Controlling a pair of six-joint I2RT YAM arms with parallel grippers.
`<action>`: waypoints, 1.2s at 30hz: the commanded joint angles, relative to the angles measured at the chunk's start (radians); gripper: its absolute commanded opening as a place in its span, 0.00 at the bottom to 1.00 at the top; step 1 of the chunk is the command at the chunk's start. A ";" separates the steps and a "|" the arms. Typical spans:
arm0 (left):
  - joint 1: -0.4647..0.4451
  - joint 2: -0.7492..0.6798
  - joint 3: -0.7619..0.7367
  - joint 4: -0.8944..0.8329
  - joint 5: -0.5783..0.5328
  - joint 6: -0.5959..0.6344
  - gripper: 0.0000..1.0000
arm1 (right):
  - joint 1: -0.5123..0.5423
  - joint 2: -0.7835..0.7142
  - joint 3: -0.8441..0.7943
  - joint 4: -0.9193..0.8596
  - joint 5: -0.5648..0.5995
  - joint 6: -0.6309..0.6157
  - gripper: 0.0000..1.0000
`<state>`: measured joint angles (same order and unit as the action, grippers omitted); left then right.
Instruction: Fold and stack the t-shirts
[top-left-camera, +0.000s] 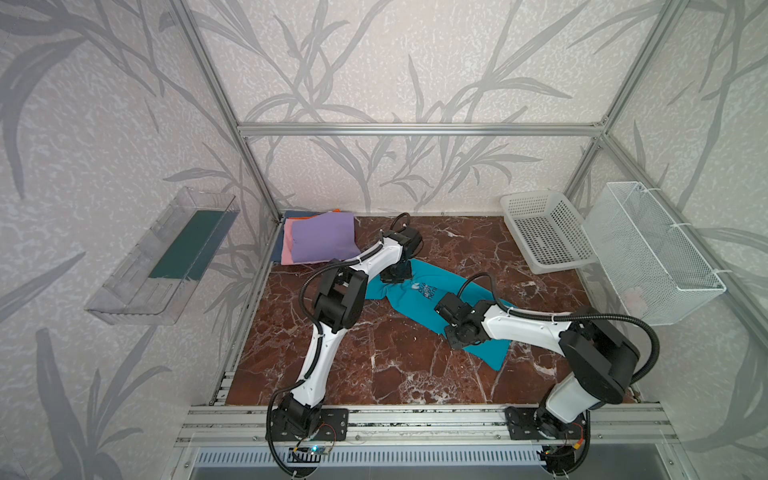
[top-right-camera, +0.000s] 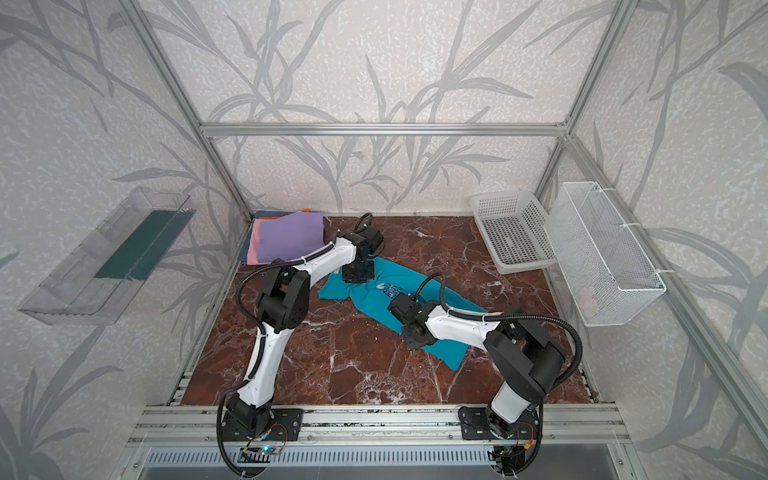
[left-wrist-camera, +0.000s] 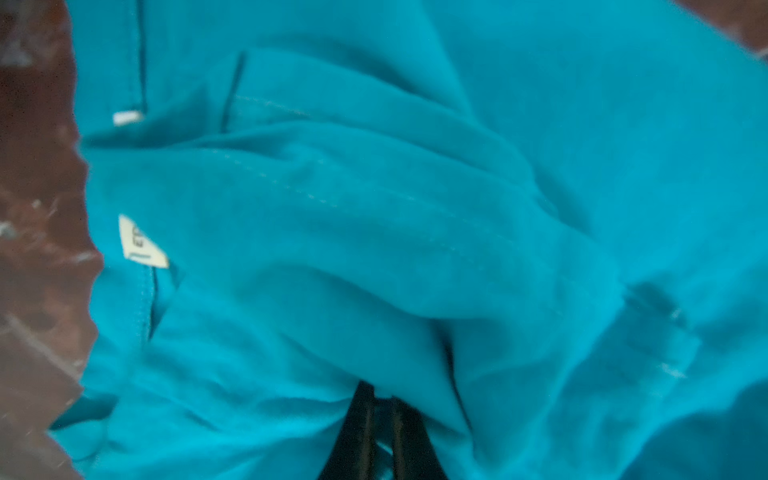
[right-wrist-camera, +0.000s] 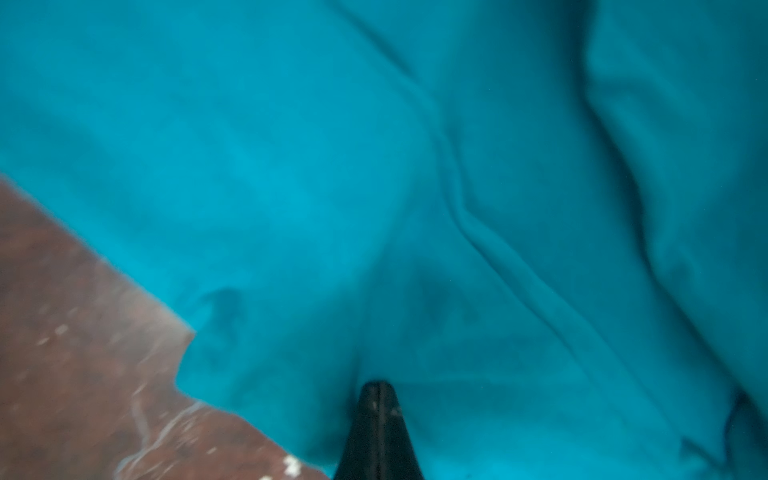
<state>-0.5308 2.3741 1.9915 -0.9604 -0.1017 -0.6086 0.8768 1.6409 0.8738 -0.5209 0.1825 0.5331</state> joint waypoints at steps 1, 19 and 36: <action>-0.033 0.109 0.096 -0.001 0.090 0.050 0.14 | 0.079 0.099 -0.036 -0.002 -0.150 0.054 0.00; -0.015 0.203 0.354 0.034 0.259 0.231 0.22 | 0.217 0.334 0.393 0.078 -0.235 -0.078 0.00; 0.066 -0.081 0.115 0.052 0.242 0.123 0.38 | -0.008 -0.224 -0.038 0.038 -0.193 0.140 0.10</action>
<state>-0.4305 2.4027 2.1830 -0.9222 0.1333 -0.4618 0.8860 1.4425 0.8669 -0.4557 -0.0082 0.6231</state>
